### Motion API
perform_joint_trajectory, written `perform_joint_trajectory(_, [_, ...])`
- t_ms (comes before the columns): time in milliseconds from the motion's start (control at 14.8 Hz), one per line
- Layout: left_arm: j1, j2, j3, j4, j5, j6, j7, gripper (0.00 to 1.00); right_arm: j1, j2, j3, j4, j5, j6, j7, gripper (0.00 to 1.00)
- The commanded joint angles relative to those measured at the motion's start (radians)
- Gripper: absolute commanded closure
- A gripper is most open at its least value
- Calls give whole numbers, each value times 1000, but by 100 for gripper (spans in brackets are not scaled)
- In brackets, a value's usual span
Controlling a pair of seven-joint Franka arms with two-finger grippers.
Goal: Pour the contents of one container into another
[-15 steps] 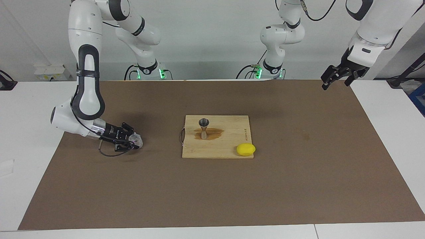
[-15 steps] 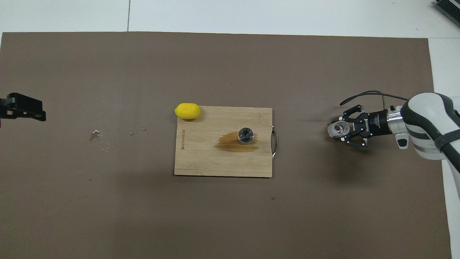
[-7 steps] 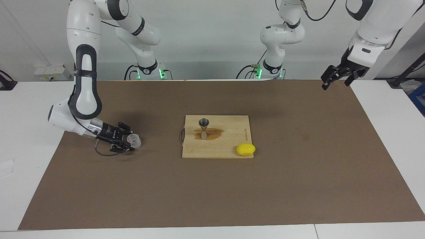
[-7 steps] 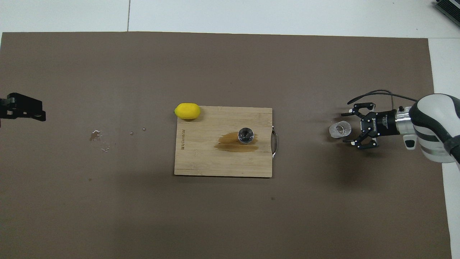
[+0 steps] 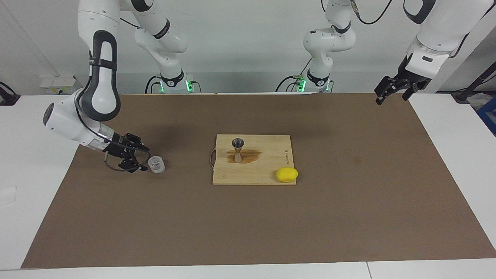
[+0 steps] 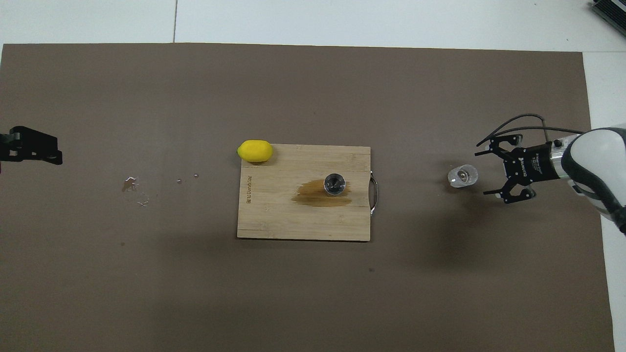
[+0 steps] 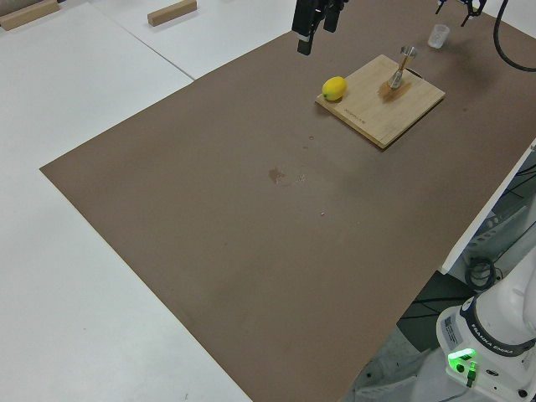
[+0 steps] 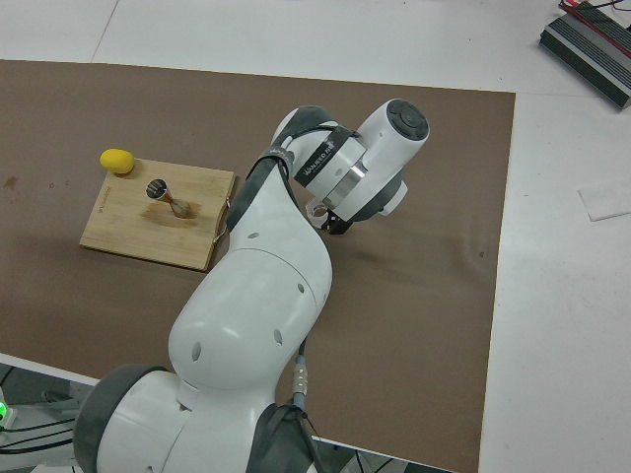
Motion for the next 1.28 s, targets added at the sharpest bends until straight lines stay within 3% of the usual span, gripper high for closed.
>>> perform_joint_trajectory(0, [4,-23,-3,-23,16,-8,12,0,70,-63,4,-13,-135,0,-67,0])
perform_joint_trajectory(337, [4,-23,-3,-23,16,-8,12,0,176,-77,8,19,-321,9,-475,0])
perform_joint_trajectory(674, [4,-23,-3,-23,16,-8,12,0,216,-151,13,114,-484,-18,-498,0])
perform_joint_trajectory(1213, [4,-23,-3,-23,16,-8,12,0,207,-159,11,464,-487,-391,-523,0])
